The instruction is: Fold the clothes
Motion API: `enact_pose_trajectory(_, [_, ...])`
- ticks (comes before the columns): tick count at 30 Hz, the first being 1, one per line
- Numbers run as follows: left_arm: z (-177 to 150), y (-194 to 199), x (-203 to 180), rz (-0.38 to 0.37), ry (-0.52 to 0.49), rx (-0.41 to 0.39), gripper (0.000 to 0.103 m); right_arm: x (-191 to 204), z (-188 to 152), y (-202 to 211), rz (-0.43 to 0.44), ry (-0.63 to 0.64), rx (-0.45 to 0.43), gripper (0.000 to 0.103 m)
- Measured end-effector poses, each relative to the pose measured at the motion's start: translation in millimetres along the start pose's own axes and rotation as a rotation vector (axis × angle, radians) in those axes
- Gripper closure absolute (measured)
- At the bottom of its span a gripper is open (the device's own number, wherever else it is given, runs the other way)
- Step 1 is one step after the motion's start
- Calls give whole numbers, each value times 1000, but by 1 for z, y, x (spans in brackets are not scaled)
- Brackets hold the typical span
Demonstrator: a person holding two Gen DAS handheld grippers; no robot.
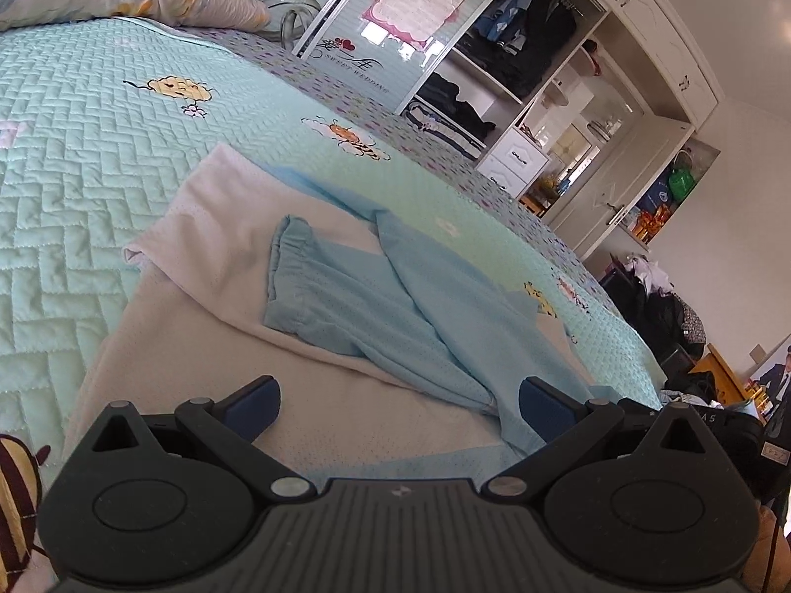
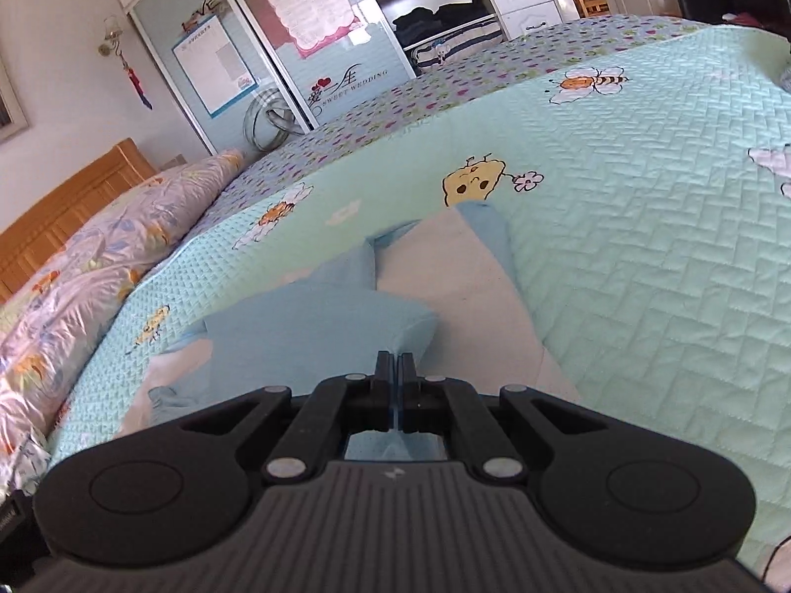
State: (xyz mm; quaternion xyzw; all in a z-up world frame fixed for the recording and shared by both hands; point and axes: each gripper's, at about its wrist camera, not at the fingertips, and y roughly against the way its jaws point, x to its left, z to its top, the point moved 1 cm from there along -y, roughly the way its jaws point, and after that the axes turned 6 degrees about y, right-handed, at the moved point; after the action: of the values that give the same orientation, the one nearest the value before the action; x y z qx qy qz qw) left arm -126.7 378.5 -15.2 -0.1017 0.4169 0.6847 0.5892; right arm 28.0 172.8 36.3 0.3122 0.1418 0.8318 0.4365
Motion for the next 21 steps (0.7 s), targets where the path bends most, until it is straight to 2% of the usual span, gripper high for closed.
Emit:
enact_pose_trajectory(3, [-1,-2,-1,6,-10,1,1,0,6,6,22,-26,-21,101])
enact_pose_trajectory(8, [-1,-2,0,1,-7,3,1,-2,19,11,12,-43,-33,101])
enact_pose_trajectory(12, [0,-4,-1,-11,-2,17,1,3,17,14,108,-117,-37,101])
enact_pose_trajectory(15, [1,-4,-3,-52,27,62,1,11,21,13,169,-170,-52,101])
enact_pose_trajectory(18, [3,-4,-5,-104,83,118,1,12,27,5,79,-103,-43,100])
enact_pose_trajectory(21, [2,-9,-8,-98,144,175,1,-8,18,-8,-56,-60,26,91])
